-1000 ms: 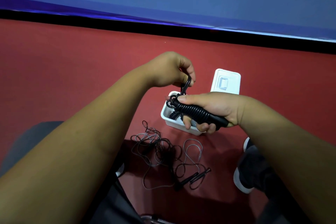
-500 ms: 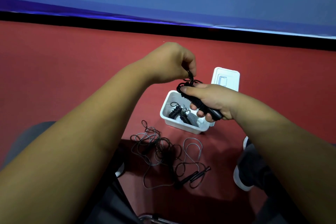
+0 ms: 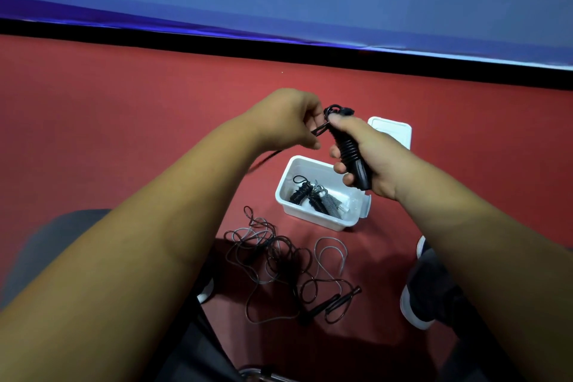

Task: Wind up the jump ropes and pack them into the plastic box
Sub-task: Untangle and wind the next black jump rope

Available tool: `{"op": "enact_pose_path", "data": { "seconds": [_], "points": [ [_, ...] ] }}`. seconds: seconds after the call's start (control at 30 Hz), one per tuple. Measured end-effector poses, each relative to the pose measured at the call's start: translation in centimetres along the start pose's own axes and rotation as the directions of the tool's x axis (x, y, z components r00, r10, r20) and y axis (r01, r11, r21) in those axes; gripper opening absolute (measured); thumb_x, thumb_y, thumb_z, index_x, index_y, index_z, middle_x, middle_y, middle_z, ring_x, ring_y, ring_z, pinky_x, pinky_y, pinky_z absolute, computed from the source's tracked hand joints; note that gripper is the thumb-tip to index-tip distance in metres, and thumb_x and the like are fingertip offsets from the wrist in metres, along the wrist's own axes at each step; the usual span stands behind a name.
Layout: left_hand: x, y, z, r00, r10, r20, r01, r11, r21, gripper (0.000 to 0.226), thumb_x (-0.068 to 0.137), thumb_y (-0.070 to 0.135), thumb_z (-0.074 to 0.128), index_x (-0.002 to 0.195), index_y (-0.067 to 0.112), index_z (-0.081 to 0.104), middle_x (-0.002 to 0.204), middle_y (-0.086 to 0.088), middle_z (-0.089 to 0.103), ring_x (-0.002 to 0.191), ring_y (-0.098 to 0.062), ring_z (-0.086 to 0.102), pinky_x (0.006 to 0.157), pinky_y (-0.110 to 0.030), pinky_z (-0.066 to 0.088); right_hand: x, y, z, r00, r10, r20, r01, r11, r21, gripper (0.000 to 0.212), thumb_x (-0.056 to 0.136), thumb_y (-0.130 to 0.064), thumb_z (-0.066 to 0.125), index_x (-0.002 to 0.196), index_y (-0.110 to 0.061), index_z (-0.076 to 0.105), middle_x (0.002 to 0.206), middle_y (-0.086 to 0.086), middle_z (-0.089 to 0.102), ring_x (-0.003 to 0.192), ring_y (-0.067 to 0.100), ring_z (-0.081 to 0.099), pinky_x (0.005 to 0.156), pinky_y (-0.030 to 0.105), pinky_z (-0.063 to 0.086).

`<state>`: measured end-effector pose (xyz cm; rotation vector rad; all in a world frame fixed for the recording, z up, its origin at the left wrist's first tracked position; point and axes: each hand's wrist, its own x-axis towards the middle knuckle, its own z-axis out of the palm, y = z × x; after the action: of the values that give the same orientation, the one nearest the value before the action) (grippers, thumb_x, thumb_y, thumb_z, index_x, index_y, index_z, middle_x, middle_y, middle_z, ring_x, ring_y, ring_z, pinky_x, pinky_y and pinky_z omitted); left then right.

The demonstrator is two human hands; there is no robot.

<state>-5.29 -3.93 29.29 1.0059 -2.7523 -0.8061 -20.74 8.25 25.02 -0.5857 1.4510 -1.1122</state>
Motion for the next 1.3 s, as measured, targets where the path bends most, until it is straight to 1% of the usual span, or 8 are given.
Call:
{"op": "enact_pose_path", "data": {
  "seconds": [0.17,0.3,0.47,0.7,0.97,1.1,1.17,1.3],
  "points": [
    [-0.1,-0.1,-0.1,0.997,-0.060,0.046,0.064,0.995,-0.081,0.013,0.096,0.031,0.074,0.097,0.018,0.073,0.074,0.000,0.065,0.055,-0.010,0.060,0.054,-0.022,0.048,0.3,-0.4,-0.3,0.997,0.034,-0.072,-0.026,0.995,0.100,0.064,0.083,-0.090,0.055,0.104,-0.029,0.061,0.073,0.002,0.057,0.053,0.019,0.048,0.051,0.026,0.034],
    [-0.7,0.1,0.4,0.986,-0.040,0.161,0.124,0.818,-0.562,0.018,0.109,0.018,0.053,0.104,0.005,0.066,0.083,-0.008,0.063,0.060,-0.012,0.060,0.060,-0.028,0.056,0.3,-0.6,-0.7,0.991,0.020,-0.130,0.000,0.988,0.154,0.055,0.091,-0.078,0.057,0.100,-0.024,0.065,0.074,0.004,0.059,0.053,0.021,0.049,0.051,0.026,0.033],
    [-0.5,0.2,0.1,0.983,0.082,0.165,0.062,0.694,-0.717,0.036,0.112,0.031,0.047,0.117,-0.002,0.061,0.073,-0.002,0.049,0.058,-0.016,0.029,0.054,-0.031,0.024,0.1,-0.8,-0.9,0.988,0.030,-0.150,-0.004,0.986,0.167,0.061,0.094,-0.071,0.052,0.121,-0.020,0.071,0.071,0.003,0.057,0.052,0.020,0.048,0.051,0.024,0.033],
    [-1.2,-0.7,-1.1,0.980,0.090,0.175,-0.005,0.901,-0.434,0.023,0.109,0.027,0.055,0.121,0.026,0.075,0.091,0.005,0.075,0.076,-0.015,0.051,0.074,-0.027,0.046,-0.2,-1.4,-0.9,0.994,0.034,-0.106,-0.017,0.986,0.165,0.056,0.096,-0.066,0.042,0.104,-0.021,0.074,0.069,0.003,0.053,0.051,0.019,0.043,0.051,0.023,0.031],
    [-1.1,-1.7,-1.6,0.968,-0.004,0.253,0.070,0.965,-0.252,0.023,0.101,0.022,0.069,0.123,0.024,0.076,0.096,0.013,0.080,0.089,-0.003,0.071,0.086,-0.022,0.057,-0.7,-1.5,0.0,0.996,0.068,-0.052,-0.063,0.994,0.086,0.055,0.098,-0.063,0.039,0.101,-0.014,0.063,0.066,0.005,0.052,0.047,0.019,0.040,0.048,0.022,0.030],
    [-0.6,-2.4,-0.8,0.965,-0.046,0.259,0.081,0.989,-0.124,0.016,0.097,0.025,0.074,0.111,0.021,0.081,0.090,0.010,0.080,0.094,-0.013,0.076,0.093,-0.036,0.060,-1.1,-1.2,0.6,0.993,0.080,0.083,-0.087,0.993,0.084,0.057,0.100,-0.063,0.038,0.103,-0.012,0.062,0.066,0.006,0.049,0.047,0.018,0.039,0.048,0.021,0.028],
    [-0.6,-2.7,-0.6,0.964,-0.061,0.258,0.094,0.989,-0.118,0.011,0.095,0.026,0.076,0.103,0.022,0.082,0.090,0.006,0.080,0.093,-0.016,0.076,0.092,-0.039,0.061,-1.3,-1.1,0.6,0.979,0.107,0.174,-0.121,0.990,0.068,0.058,0.100,-0.064,0.038,0.101,-0.012,0.062,0.067,0.006,0.047,0.047,0.017,0.037,0.048,0.021,0.026],
    [-0.6,-2.7,-0.2,0.976,-0.050,0.214,0.068,0.995,-0.079,0.018,0.091,0.024,0.080,0.079,0.038,0.077,0.067,0.024,0.070,0.062,0.007,0.062,0.066,-0.008,0.046,-1.7,-1.1,0.5,0.920,0.181,0.349,-0.206,0.978,0.035,0.065,0.099,-0.065,0.039,0.101,-0.009,0.072,0.068,0.005,0.040,0.046,0.015,0.032,0.047,0.020,0.024]
  ]
}}
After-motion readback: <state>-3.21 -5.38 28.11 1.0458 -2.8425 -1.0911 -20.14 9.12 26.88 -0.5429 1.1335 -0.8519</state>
